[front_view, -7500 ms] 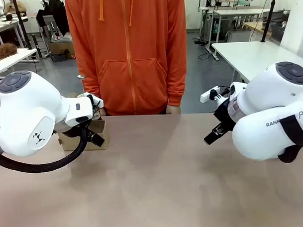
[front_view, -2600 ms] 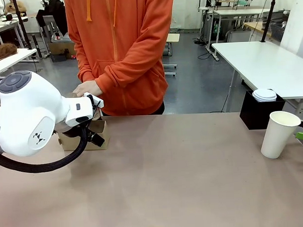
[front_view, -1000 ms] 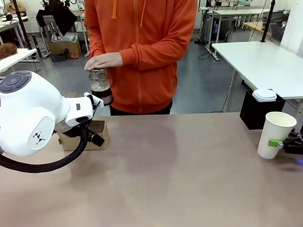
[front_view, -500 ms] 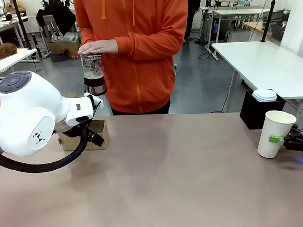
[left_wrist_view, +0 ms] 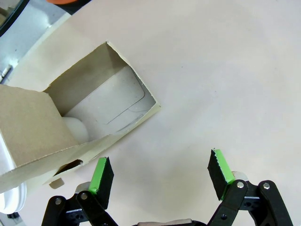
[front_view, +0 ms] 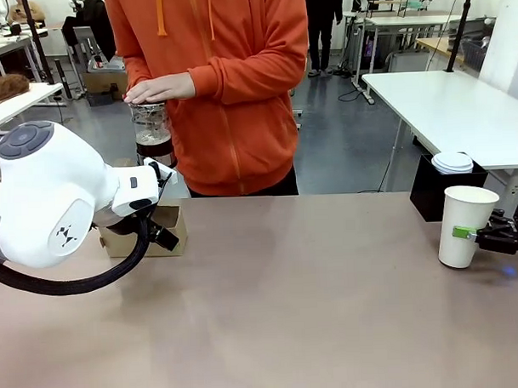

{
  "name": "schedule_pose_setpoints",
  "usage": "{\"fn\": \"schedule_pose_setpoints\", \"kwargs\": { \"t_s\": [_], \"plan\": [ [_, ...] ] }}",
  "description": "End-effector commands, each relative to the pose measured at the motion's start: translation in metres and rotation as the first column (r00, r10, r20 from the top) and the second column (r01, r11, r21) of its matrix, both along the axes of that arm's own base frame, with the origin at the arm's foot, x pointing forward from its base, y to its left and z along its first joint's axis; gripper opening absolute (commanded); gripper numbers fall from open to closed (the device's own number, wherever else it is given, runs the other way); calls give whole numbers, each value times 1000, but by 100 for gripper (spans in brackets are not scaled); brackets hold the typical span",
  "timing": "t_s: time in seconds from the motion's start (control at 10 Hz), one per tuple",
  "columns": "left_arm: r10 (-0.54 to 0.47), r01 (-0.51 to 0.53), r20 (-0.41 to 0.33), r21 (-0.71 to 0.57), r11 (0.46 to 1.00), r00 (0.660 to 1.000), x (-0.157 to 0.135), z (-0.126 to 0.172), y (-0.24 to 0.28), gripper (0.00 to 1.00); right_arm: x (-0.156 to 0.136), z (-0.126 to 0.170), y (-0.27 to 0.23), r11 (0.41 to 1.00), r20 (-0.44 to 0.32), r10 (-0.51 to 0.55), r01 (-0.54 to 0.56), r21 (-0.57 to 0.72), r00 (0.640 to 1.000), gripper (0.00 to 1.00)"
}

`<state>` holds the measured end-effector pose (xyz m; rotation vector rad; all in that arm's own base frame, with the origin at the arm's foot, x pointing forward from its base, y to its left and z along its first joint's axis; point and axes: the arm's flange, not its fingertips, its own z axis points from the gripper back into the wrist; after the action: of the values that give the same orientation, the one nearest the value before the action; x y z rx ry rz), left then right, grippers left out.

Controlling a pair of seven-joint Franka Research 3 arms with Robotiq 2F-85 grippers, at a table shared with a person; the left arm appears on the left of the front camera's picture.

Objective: Pour a drink into a cup and package it in a carrier.
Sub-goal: Pick up the 600 ml Paper Cup and place it in the middle top area of the table.

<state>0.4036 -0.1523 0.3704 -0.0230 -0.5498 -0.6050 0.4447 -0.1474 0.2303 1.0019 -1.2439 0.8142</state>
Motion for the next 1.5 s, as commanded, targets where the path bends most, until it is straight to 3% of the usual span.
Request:
{"fn": "schedule_pose_setpoints", "kwargs": {
  "t_s": [0.0,0.4,0.6,0.9,1.2,1.4],
  "plan": [
    [0,0,0,-2,1000,1000,0,0,0,100,-1,12,10,999,3,-31,31,23,1000,77],
    [0,0,0,-2,1000,1000,0,0,0,100,-18,68,72,988,69,-141,137,65,988,77],
    [0,0,0,-2,1000,1000,0,0,0,100,-10,83,120,979,81,-200,194,69,977,77],
    [0,0,0,-2,1000,1000,0,0,0,100,47,84,193,962,93,-272,268,48,958,77],
    [0,0,0,-2,1000,1000,0,0,0,100,103,65,248,939,123,-342,343,11,932,77],
    [0,0,0,-2,1000,1000,0,0,0,100,118,50,265,934,137,-351,356,-18,926,77]
  ]
}}
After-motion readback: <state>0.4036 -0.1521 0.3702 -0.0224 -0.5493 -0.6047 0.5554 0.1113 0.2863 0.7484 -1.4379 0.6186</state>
